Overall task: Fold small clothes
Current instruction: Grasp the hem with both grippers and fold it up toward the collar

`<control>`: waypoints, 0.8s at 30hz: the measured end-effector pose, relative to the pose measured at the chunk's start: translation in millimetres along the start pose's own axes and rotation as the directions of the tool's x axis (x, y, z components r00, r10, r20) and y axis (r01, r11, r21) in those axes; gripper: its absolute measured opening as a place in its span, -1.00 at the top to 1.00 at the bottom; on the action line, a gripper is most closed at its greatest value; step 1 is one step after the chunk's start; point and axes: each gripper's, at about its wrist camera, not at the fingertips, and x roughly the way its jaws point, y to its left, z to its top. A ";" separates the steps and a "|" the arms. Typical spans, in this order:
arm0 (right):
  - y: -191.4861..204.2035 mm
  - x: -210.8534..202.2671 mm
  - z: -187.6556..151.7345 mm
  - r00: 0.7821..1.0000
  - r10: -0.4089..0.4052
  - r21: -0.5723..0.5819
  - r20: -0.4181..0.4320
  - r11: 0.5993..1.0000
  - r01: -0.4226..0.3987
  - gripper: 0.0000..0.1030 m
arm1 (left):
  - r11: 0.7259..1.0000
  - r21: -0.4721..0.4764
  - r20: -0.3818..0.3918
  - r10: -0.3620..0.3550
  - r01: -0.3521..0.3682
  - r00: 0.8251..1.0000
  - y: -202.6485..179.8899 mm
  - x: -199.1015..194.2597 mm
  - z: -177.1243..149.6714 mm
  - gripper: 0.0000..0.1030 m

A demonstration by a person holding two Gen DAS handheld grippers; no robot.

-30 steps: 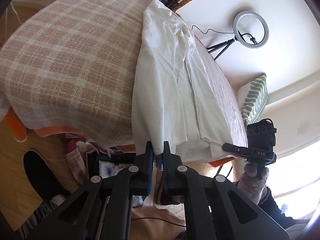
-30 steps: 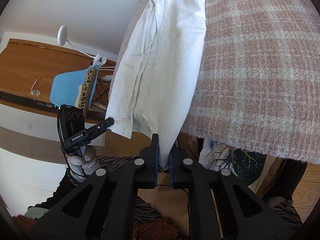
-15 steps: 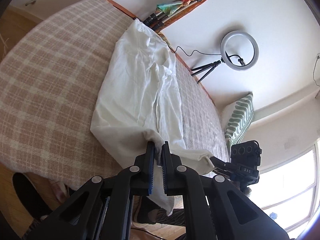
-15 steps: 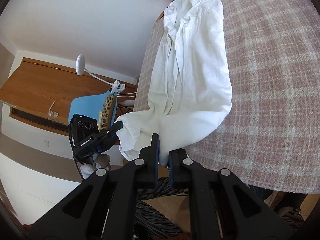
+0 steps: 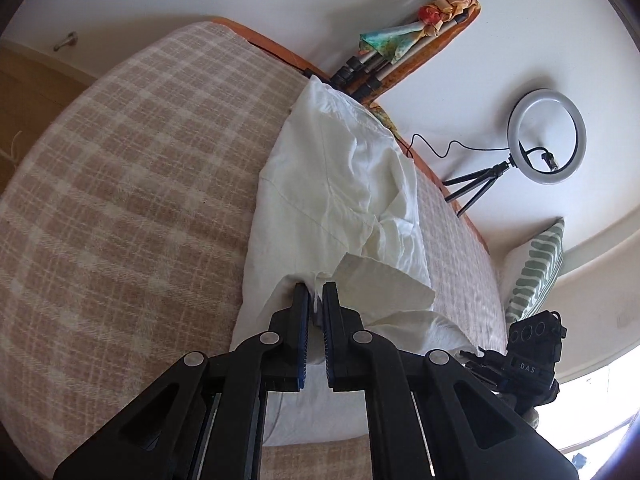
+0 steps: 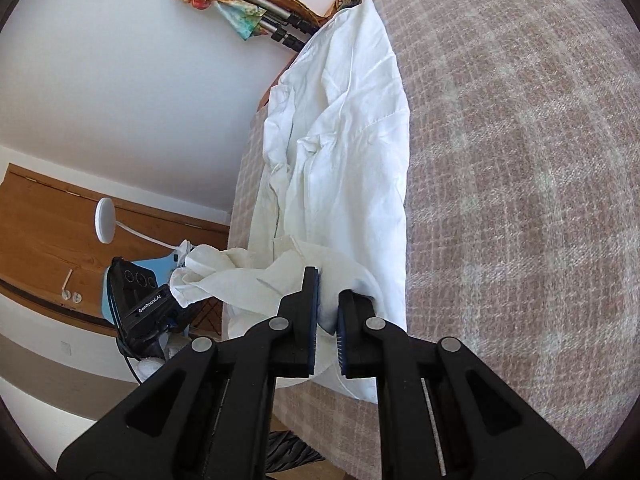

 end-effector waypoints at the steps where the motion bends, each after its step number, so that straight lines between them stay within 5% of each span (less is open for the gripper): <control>1: -1.0 2.0 5.3 1.000 -0.008 -0.001 -0.002 1.000 0.008 0.82 | 1.000 0.004 0.000 0.007 -0.007 1.000 1.2 4.5 2.5 0.90; 7: 1.5 -0.5 24.7 1.000 -0.008 -0.013 -0.014 1.000 0.008 0.69 | 0.993 0.093 0.005 0.069 -0.069 0.998 -10.0 12.0 14.5 0.85; 9: 6.1 -10.4 28.2 1.000 -0.018 -0.042 0.025 0.999 0.019 0.44 | 0.992 0.103 0.022 0.066 -0.068 0.998 -13.4 7.0 17.1 0.81; 11: 9.6 -24.9 29.1 0.997 -0.024 -0.072 0.079 0.997 0.030 -0.20 | 0.992 0.113 0.035 0.054 -0.058 0.998 -16.0 1.8 18.4 0.71; 12: 10.0 -29.5 29.6 0.996 -0.012 -0.074 0.085 0.997 0.018 -0.25 | 0.990 0.124 0.048 0.065 -0.071 0.997 -17.7 -0.9 19.0 0.62; 18: 25.5 -40.3 16.9 0.997 -0.022 -0.182 0.078 0.983 0.036 -0.22 | 0.986 0.146 0.142 0.065 -0.086 0.988 -22.3 -31.3 23.7 0.50; 24: 37.1 -23.4 -2.4 0.964 -0.253 -0.285 0.081 0.921 0.265 -0.08 | 0.936 0.328 0.108 0.095 -0.126 0.990 -42.0 -22.7 -6.7 0.50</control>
